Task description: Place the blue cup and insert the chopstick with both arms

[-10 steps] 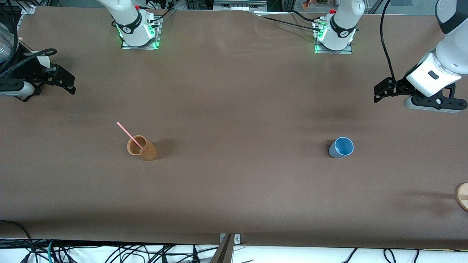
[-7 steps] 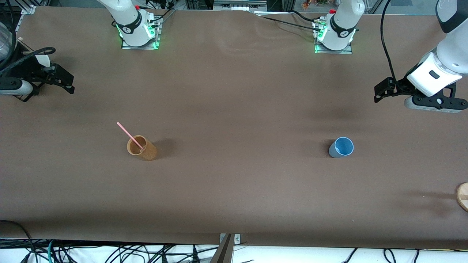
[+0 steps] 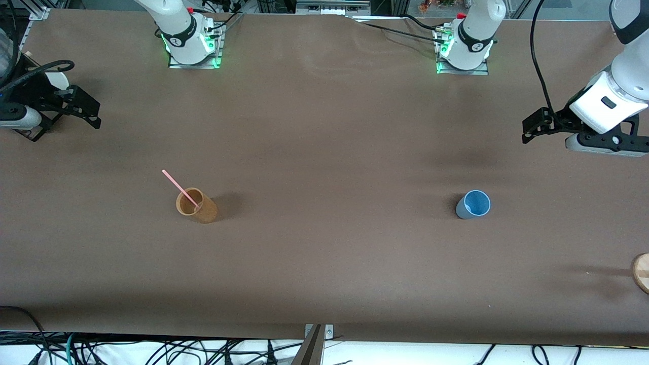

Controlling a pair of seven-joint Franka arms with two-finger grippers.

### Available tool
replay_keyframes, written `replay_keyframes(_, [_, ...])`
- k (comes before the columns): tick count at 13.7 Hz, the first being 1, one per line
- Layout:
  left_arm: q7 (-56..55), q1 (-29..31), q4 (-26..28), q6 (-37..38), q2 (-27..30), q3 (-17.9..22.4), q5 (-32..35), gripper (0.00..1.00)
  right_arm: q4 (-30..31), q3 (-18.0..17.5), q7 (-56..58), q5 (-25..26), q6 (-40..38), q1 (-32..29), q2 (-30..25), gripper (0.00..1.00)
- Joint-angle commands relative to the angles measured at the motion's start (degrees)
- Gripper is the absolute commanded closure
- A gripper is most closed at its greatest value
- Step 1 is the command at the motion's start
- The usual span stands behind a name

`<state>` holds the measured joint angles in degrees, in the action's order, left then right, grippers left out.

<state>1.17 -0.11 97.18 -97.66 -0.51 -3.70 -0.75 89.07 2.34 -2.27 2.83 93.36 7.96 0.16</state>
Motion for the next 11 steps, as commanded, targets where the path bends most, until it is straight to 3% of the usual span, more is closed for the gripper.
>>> replay_keyframes(1, [1.38, 0.29, -2.25, 2.2, -1.16, 0.18, -0.75, 0.0, -0.56, 0.3, -0.72, 0.6, -0.63, 0.74, -0.25, 0.0])
replay_keyframes(11, [1.29, 0.2, -2.25, 4.85, -2.3, 0.09, -0.75, 0.0, -0.56, 0.21, -0.37, 0.77, -1.59, 1.52, 0.45, 0.0])
